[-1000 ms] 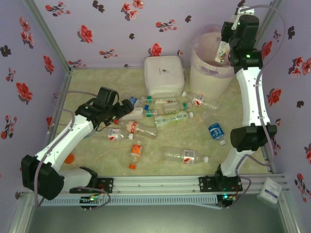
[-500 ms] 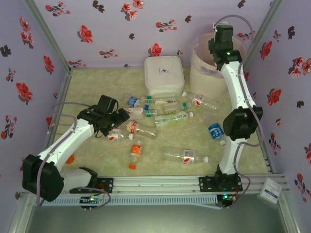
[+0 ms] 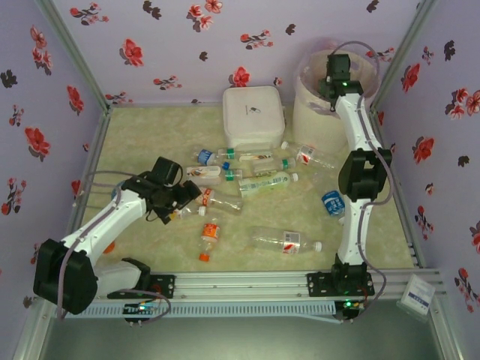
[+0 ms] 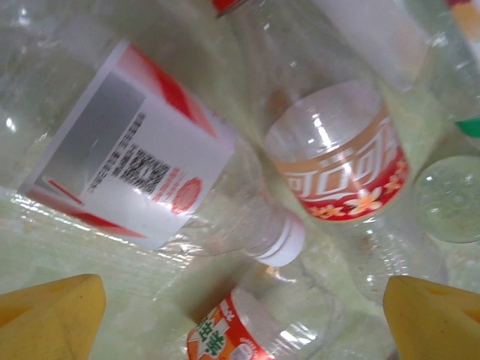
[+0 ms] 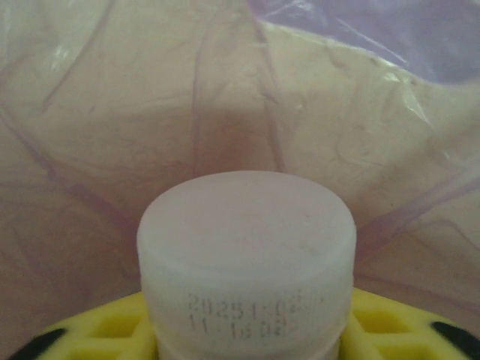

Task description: Put the plastic bottles in the bin

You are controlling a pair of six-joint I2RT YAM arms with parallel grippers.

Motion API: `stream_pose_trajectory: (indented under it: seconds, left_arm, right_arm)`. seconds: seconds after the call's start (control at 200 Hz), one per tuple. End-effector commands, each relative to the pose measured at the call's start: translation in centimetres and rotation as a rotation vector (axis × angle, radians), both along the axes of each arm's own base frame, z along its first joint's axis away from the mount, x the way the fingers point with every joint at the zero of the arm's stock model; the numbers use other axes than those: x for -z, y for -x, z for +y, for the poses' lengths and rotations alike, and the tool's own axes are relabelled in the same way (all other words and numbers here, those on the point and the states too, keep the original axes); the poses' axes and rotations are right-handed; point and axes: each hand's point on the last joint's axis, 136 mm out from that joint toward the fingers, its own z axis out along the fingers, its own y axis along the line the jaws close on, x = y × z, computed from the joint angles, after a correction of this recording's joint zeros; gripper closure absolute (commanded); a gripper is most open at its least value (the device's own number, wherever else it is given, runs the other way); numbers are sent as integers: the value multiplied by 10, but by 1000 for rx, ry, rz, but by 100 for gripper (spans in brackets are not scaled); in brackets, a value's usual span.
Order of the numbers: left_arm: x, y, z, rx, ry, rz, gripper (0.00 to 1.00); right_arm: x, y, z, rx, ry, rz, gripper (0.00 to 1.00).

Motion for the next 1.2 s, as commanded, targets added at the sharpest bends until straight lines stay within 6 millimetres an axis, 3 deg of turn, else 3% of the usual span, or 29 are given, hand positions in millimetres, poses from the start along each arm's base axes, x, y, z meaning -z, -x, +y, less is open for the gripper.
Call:
stream_pose_trajectory:
  seconds: [0.0,0.205,0.585,0.835,0.985,1.195]
  left_arm:
    - [7,9,-3,-27,45,38,3]
    - [13,5,-4,-61,65,35,0]
    - [30,-17,10,-215,24,-25,0]
    - [50,-24,13,-325,39,-11,3]
    - [62,-18,24,-376,5,1,9]
    - [69,-11,30,-425,-3,16,23]
  right_arm:
    - [2,1,-3,16,-38,15,35]
    - [-33,14,-4,0,-32,-11,1]
    - [-120,72,15,-91,-122,-105,1]
    - [-162,115,40,-162,-220,-194,1]
    - [-171,141,53,-202,-304,-204,1]
    - [-159,174,68,-233,-421,-169,1]
